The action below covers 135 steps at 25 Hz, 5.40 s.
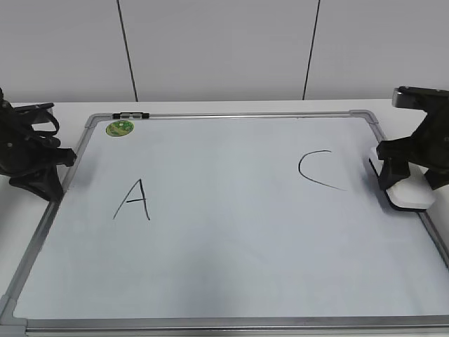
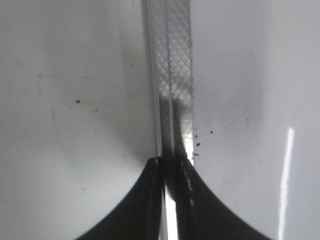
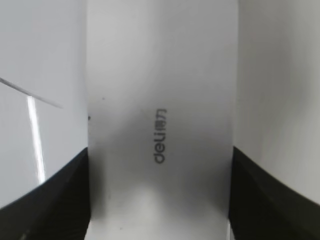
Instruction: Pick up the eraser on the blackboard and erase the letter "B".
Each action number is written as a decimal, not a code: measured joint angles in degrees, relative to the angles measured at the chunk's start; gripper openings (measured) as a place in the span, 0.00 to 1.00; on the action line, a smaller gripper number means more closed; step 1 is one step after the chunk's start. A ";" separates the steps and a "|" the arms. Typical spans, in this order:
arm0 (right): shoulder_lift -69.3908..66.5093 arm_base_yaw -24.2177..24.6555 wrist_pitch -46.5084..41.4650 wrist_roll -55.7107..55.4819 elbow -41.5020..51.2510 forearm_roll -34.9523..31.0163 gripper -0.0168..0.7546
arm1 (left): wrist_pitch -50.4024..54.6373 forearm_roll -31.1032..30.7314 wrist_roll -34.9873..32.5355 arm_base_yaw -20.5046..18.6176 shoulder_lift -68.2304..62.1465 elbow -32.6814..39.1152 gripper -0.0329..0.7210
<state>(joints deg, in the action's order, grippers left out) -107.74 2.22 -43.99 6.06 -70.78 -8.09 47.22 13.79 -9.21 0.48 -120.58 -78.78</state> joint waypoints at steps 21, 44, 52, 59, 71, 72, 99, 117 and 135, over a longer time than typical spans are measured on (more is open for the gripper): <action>-3.25 0.00 1.70 -0.04 0.00 0.77 0.80 | 0.00 0.00 0.00 0.00 0.00 0.00 0.09; 6.10 0.00 -10.75 0.09 -0.58 3.07 0.79 | 16.69 -1.70 -0.34 0.00 -0.79 -17.33 0.58; 13.63 0.00 -21.56 0.17 -3.33 2.83 0.79 | 22.48 -1.75 0.26 0.00 7.33 -18.91 0.58; 18.75 0.00 -25.69 0.17 -3.33 -0.15 0.79 | 22.86 -1.75 2.44 0.00 17.82 -17.28 0.56; 33.32 0.00 -26.55 0.17 -3.33 -0.65 0.79 | 23.31 -3.81 2.78 0.00 41.47 1.40 0.56; 35.12 0.00 -26.75 0.17 -3.08 -0.77 0.79 | 23.41 -4.03 2.78 0.00 43.84 3.86 0.56; 91.39 -1.71 -28.71 -2.33 27.17 5.91 0.79 | 24.26 -6.73 5.91 3.39 92.88 40.22 0.56; 94.34 -1.71 -21.61 -2.41 42.76 6.77 0.78 | 15.18 -9.42 6.27 3.39 92.88 49.51 0.56; 94.34 -1.71 -21.21 -2.57 42.81 6.77 0.78 | 15.18 -9.51 6.27 3.39 94.68 49.51 0.56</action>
<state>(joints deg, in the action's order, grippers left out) -13.40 0.51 -65.20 3.50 -27.97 -1.31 62.40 4.28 -2.93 3.86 -25.91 -29.27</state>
